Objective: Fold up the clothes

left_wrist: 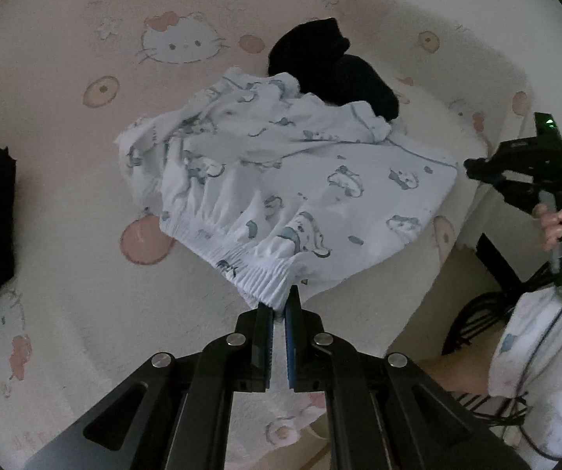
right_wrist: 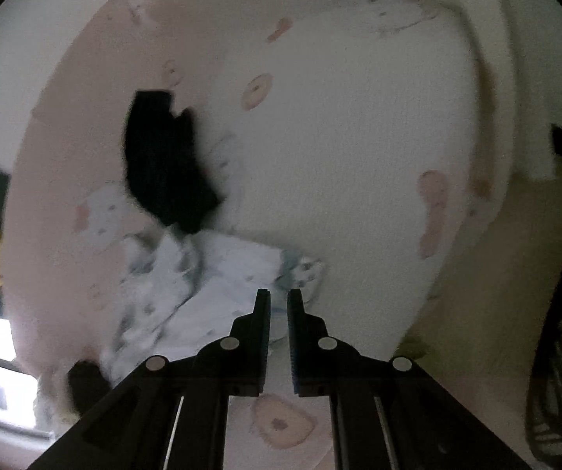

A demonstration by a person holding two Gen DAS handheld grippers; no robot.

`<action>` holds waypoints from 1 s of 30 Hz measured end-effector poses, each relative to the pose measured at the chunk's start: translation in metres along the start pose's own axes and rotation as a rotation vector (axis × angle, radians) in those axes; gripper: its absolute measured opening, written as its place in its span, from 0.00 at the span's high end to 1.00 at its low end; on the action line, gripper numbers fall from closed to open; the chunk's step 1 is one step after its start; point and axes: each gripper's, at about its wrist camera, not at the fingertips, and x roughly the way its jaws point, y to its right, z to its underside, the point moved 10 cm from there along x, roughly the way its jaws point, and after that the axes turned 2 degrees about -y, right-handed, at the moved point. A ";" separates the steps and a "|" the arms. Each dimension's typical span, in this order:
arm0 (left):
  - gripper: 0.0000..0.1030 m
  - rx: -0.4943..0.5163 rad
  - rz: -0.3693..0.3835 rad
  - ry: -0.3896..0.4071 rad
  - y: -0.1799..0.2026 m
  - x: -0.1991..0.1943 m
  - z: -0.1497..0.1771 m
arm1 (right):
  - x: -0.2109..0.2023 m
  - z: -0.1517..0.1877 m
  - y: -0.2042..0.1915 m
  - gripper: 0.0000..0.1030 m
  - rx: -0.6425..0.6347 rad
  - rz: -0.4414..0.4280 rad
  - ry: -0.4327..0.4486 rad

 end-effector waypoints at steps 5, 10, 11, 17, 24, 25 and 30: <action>0.96 -0.023 0.057 -0.001 0.002 -0.003 -0.001 | 0.017 0.011 0.002 0.45 0.043 -0.064 -0.101; 0.85 -0.167 0.189 0.019 0.004 -0.010 -0.002 | 0.026 0.013 0.007 0.45 0.154 -0.177 -0.136; 0.75 -0.200 0.195 0.030 0.001 -0.012 -0.003 | 0.025 0.013 0.008 0.45 0.169 -0.191 -0.136; 0.30 -0.384 0.226 0.121 -0.009 -0.029 -0.001 | 0.020 0.014 0.009 0.42 0.213 -0.213 -0.123; 0.30 -0.580 0.255 0.082 -0.011 -0.013 0.013 | 0.017 0.021 0.010 0.33 0.291 -0.281 -0.126; 0.30 -0.626 0.266 0.086 -0.012 -0.012 0.016 | 0.017 0.022 0.010 0.33 0.319 -0.303 -0.126; 0.30 -0.846 0.370 0.120 -0.008 -0.004 0.021 | 0.021 0.024 0.009 0.33 0.384 -0.364 -0.135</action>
